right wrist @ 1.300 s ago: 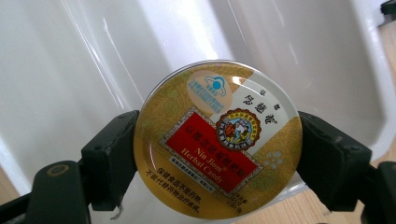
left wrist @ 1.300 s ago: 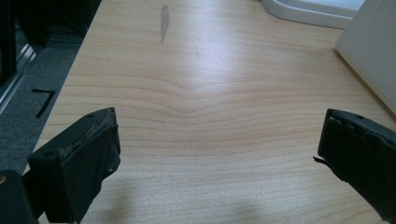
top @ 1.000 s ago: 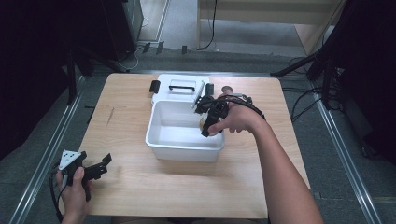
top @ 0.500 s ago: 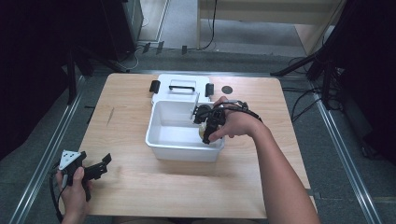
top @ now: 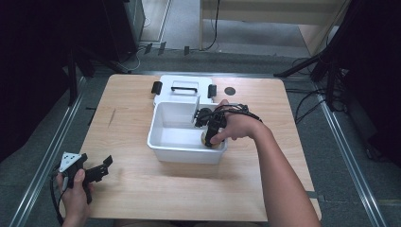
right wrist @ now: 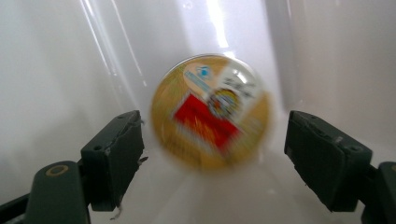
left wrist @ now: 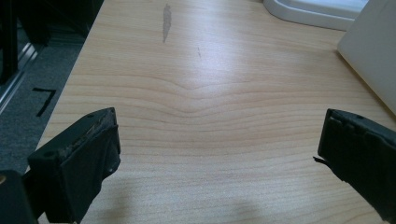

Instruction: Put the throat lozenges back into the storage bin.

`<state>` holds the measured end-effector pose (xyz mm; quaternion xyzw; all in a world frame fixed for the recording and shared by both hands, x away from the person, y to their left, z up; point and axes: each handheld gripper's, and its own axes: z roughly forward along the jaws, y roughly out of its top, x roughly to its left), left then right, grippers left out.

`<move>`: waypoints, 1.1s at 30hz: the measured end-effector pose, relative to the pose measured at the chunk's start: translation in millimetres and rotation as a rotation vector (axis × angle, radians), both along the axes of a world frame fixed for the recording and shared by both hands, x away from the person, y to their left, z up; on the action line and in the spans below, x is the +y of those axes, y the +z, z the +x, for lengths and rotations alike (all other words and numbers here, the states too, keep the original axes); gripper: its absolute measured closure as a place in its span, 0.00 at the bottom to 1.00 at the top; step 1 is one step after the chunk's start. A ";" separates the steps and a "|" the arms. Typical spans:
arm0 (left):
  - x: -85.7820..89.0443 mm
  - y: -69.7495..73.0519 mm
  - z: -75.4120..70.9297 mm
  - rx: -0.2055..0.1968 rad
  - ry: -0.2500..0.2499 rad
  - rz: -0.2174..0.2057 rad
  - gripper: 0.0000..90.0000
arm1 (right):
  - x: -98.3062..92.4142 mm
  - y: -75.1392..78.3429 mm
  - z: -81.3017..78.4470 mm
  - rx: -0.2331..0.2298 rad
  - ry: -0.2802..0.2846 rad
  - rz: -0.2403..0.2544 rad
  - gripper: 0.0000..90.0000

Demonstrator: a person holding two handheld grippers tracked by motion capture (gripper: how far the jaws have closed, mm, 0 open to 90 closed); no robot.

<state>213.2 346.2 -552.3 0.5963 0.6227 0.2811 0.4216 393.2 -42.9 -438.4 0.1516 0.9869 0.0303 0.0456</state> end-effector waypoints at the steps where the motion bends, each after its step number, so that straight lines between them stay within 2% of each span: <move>1: 0.1 0.0 -0.1 0.000 0.001 -0.002 0.00 | 0.8 -0.5 -0.5 0.006 0.001 -0.002 0.22; 5: 0.1 0.1 -0.1 0.000 0.001 -0.002 0.00 | 0.9 -0.7 -0.9 -0.008 0.010 0.002 0.22; 10: 0.2 0.0 -0.1 -0.001 0.001 -0.003 0.00 | -1.2 4.4 -1.2 -0.035 0.010 0.030 0.25; 13: 0.1 0.1 -0.2 -0.001 -0.001 -0.001 0.00 | -4.9 14.1 -2.4 -0.042 -0.006 0.072 0.29; 16: 0.1 0.1 -0.2 0.000 -0.001 -0.001 0.00 | -7.1 19.8 -3.3 -0.041 -0.017 0.088 0.31; 20: 0.0 0.1 -0.1 -0.001 -0.002 -0.001 0.00 | -14.7 36.0 -4.1 -0.033 -0.054 0.144 0.35; 27: 0.1 0.0 0.1 -0.004 -0.002 0.002 0.00 | -25.0 55.3 -7.2 -0.063 -0.080 0.192 0.33; 29: -0.2 -0.1 0.2 -0.004 -0.001 -0.001 0.00 | -30.6 63.6 -9.1 -0.073 -0.108 0.211 0.30; 33: -0.3 -0.1 0.3 -0.004 -0.002 0.002 0.00 | -37.0 69.6 -11.6 -0.093 -0.133 0.222 0.25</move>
